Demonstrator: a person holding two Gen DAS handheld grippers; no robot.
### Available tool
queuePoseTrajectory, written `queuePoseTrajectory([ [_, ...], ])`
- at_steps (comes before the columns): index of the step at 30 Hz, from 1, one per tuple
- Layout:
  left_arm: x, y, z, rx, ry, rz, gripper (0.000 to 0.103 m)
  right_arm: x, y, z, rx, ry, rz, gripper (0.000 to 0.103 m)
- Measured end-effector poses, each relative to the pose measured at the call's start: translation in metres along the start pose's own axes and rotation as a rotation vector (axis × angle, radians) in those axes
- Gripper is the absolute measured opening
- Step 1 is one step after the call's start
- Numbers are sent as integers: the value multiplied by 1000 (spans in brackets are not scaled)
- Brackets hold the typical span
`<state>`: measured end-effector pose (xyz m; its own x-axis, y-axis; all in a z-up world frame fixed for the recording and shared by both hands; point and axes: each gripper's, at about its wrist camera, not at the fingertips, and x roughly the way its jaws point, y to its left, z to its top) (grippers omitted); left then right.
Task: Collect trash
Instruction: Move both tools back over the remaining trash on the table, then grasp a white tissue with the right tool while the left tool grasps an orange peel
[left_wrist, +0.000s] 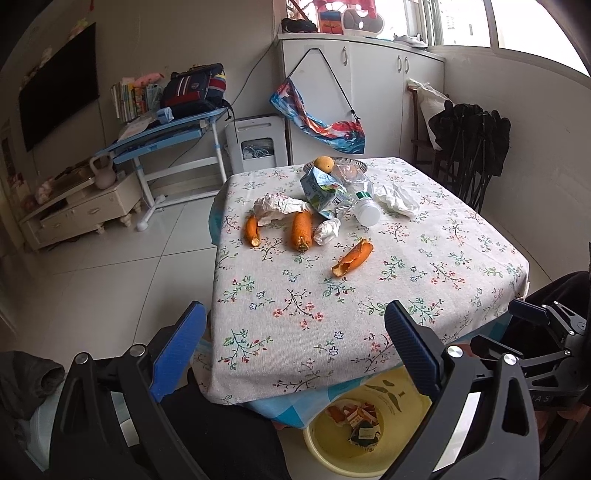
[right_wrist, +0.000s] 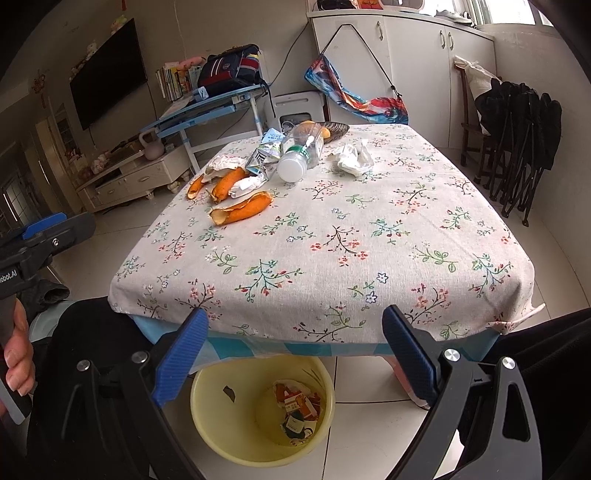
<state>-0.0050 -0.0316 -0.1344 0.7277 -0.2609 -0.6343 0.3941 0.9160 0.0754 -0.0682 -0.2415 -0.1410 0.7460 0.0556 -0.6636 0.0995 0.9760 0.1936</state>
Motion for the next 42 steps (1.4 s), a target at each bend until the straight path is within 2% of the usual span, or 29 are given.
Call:
queuePoseTrajectory([
  [11, 27, -5, 6, 18, 20, -64, 94, 3, -12, 16, 19, -5, -19, 91],
  [17, 51, -14, 20, 35, 28, -138, 94, 26, -32, 68, 10, -31, -61, 90],
  [20, 68, -20, 26, 46, 37, -177, 94, 51, -44, 102, -3, -30, -76, 84],
  [24, 100, -31, 35, 65, 64, -210, 87, 94, -58, 141, -9, 0, -88, 78],
  [28, 134, -39, 43, 72, 102, -248, 80, 132, -61, 164, -20, 37, -98, 72],
  [32, 163, -50, 49, 102, 142, -274, 71, 158, -66, 173, -27, 78, -108, 69],
  [40, 203, -61, 53, 125, 230, -291, 50, 195, -77, 176, -7, 169, -102, 50],
  [42, 209, -63, 53, 124, 249, -295, 42, 197, -76, 177, -14, 167, -111, 48],
])
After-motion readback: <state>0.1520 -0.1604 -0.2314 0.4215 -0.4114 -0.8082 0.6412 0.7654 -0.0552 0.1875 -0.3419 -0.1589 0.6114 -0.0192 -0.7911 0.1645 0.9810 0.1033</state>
